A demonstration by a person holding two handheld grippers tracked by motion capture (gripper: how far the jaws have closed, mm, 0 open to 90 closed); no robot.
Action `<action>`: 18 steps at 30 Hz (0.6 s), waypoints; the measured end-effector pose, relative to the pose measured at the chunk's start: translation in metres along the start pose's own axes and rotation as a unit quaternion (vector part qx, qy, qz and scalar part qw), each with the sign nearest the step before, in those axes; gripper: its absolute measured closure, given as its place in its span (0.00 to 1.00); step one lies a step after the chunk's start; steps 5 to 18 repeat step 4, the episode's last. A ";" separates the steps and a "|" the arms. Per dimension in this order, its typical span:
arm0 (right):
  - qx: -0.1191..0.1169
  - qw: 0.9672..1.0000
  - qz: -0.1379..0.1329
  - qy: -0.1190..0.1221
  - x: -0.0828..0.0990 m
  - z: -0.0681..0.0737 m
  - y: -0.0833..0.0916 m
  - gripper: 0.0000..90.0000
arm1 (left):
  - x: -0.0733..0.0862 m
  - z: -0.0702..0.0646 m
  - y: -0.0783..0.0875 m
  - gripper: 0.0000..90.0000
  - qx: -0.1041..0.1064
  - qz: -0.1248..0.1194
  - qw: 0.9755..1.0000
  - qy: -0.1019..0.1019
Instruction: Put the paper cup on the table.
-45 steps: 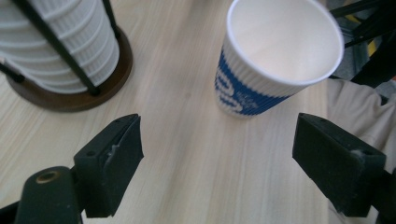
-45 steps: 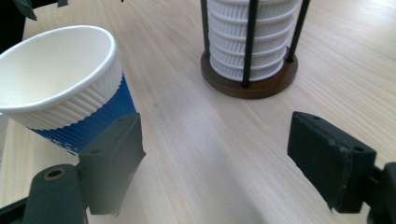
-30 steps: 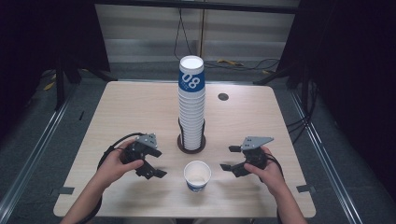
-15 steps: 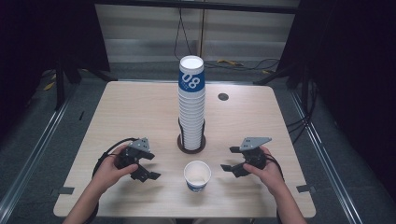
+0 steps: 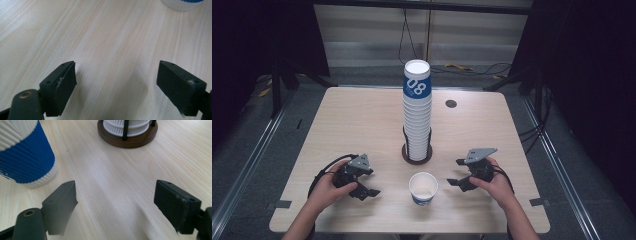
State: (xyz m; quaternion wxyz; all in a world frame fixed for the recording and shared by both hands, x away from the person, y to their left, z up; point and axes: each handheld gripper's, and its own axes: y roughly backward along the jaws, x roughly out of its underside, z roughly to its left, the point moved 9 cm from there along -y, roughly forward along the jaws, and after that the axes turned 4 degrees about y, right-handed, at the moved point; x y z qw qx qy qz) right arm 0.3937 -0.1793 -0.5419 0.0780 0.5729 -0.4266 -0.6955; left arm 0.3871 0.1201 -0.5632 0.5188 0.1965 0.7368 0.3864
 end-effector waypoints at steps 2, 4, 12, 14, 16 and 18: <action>0.000 1.000 0.006 0.006 0.001 0.000 -0.002 0.20 | 0.000 0.000 -0.002 0.18 -0.002 -0.002 1.000 -0.004; -0.003 1.000 0.008 0.006 0.002 0.001 -0.003 0.20 | 0.001 0.001 -0.001 0.18 -0.002 0.006 1.000 -0.012; -0.003 1.000 0.008 0.006 0.002 0.001 -0.003 0.20 | 0.001 0.001 -0.001 0.18 -0.002 0.006 1.000 -0.012; -0.003 1.000 0.008 0.006 0.002 0.001 -0.003 0.20 | 0.001 0.001 -0.001 0.18 -0.002 0.006 1.000 -0.012; -0.003 1.000 0.008 0.006 0.002 0.001 -0.003 0.20 | 0.001 0.001 -0.001 0.18 -0.002 0.006 1.000 -0.012; -0.003 1.000 0.008 0.006 0.002 0.001 -0.003 0.20 | 0.001 0.001 -0.001 0.18 -0.002 0.006 1.000 -0.012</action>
